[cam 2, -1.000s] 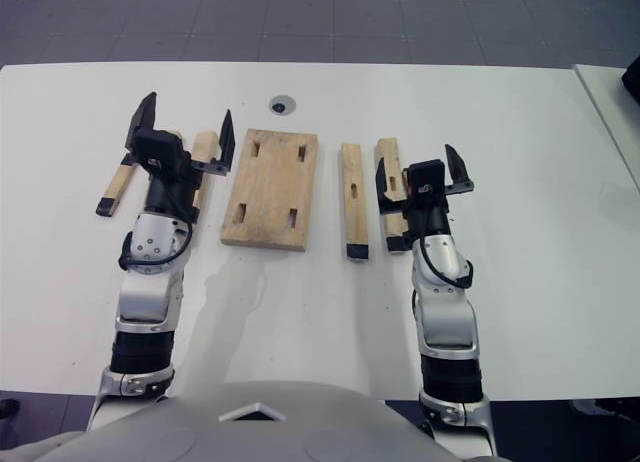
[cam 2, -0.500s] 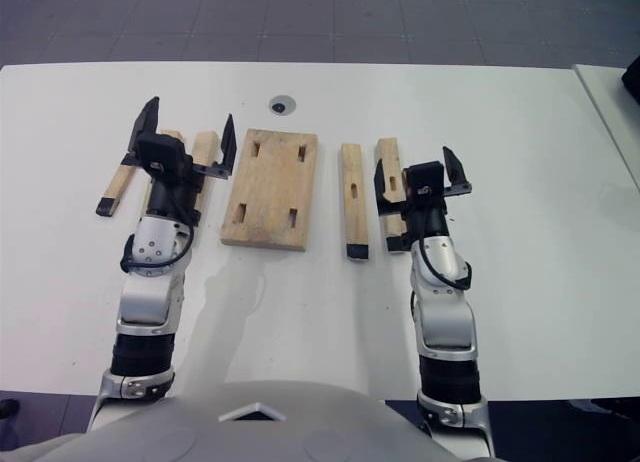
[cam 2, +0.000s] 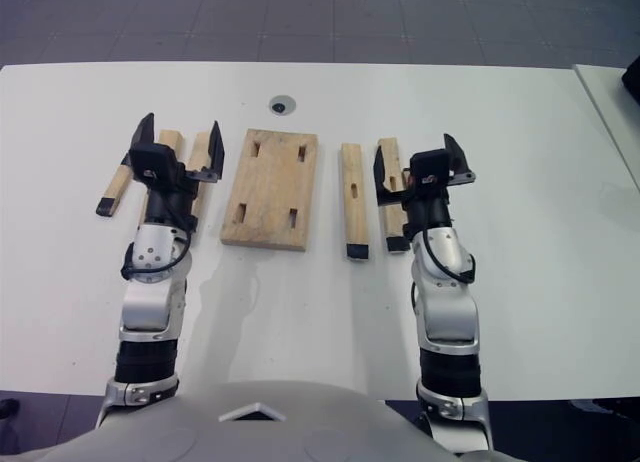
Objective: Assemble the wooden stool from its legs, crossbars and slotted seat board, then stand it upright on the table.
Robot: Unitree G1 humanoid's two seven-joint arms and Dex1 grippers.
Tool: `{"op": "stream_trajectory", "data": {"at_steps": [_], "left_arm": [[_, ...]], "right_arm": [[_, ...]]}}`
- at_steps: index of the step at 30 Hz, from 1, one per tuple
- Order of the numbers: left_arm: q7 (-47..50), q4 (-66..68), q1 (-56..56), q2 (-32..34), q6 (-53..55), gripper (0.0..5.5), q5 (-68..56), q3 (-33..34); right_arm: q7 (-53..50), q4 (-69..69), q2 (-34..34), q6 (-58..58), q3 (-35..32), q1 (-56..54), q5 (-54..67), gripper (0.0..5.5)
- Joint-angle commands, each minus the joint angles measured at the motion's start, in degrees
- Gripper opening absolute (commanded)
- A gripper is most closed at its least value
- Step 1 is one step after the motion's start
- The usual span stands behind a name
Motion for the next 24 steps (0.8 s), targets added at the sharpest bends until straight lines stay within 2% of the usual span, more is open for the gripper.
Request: {"op": "stream_trajectory", "data": {"at_steps": [1, 5, 8, 9, 12, 16, 24], "left_arm": [[-0.05, 0.45, 0.87, -0.11, 1.10, 5.36, -0.91, 0.71], [-0.05, 0.51, 1.23, -0.40, 1.16, 5.36, -0.79, 0.64], [-0.09, 0.65, 1.40, -0.44, 1.17, 5.40, -0.76, 0.65], [-0.14, 0.79, 1.47, -0.40, 1.11, 5.40, -0.79, 0.69], [-0.20, 1.10, 1.72, -0.29, 0.97, 5.40, -0.80, 0.80], [-0.17, 1.33, 1.81, -0.32, 0.91, 5.40, -0.75, 0.76], [-0.24, 1.56, 1.82, -0.31, 1.01, 5.40, -0.86, 0.81]], "right_arm": [[2.08, 1.14, -3.32, 5.95, -6.90, 1.08, 4.15, 5.40], [7.28, 3.61, -7.13, 8.78, -7.89, 3.82, 6.44, 5.40], [9.76, 6.42, -8.96, 7.75, -6.11, 6.86, 5.52, 4.93], [9.92, 7.40, -9.02, 7.17, -5.77, 7.78, 5.16, 5.12], [10.34, 9.23, -8.73, 5.77, -4.53, 9.50, 4.74, 4.80], [11.10, 10.99, -8.33, 6.50, -3.79, 9.17, 6.05, 4.16], [13.32, 10.87, -6.35, 16.11, -5.27, 9.31, 14.79, 2.78]]}}
